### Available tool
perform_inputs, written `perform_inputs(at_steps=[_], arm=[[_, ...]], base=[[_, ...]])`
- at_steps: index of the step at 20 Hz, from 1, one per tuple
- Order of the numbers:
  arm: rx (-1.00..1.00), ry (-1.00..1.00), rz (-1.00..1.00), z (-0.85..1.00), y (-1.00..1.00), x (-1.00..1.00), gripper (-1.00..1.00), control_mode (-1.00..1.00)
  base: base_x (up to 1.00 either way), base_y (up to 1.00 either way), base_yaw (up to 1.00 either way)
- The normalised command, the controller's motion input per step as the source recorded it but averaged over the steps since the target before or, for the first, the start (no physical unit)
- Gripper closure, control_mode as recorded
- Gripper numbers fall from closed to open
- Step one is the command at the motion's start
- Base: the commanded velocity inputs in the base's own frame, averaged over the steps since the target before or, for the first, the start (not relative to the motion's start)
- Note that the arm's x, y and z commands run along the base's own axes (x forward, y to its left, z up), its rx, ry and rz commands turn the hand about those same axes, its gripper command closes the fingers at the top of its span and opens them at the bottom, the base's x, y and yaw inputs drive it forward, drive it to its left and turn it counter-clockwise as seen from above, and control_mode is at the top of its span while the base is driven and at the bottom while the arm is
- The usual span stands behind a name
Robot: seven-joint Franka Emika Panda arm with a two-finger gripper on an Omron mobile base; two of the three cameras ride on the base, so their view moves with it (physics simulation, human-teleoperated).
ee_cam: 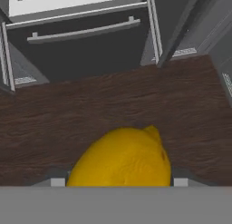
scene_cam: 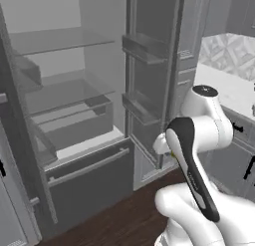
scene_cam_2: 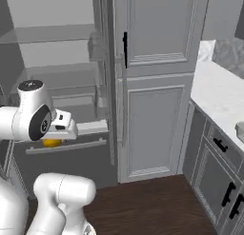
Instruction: Place one lemon and one chicken drumstick in each tupperware on the nearby counter, to pack two identical lunches.
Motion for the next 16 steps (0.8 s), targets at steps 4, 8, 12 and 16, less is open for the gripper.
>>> perform_inputs(at_steps=[4,8,12,16], arm=[[0.00,0.00,0.00,0.00,0.00,0.00,1.00,1.00],[0.00,0.00,0.00,0.00,0.00,0.00,1.00,1.00],[0.00,0.00,0.00,0.00,0.00,0.00,1.00,1.00],[0.00,0.00,0.00,0.00,0.00,0.00,1.00,1.00]], base=[[-0.18,-0.27,-0.76],[0.00,-0.32,-0.84],[0.00,-0.32,-0.86],[0.00,-0.44,-0.82]])
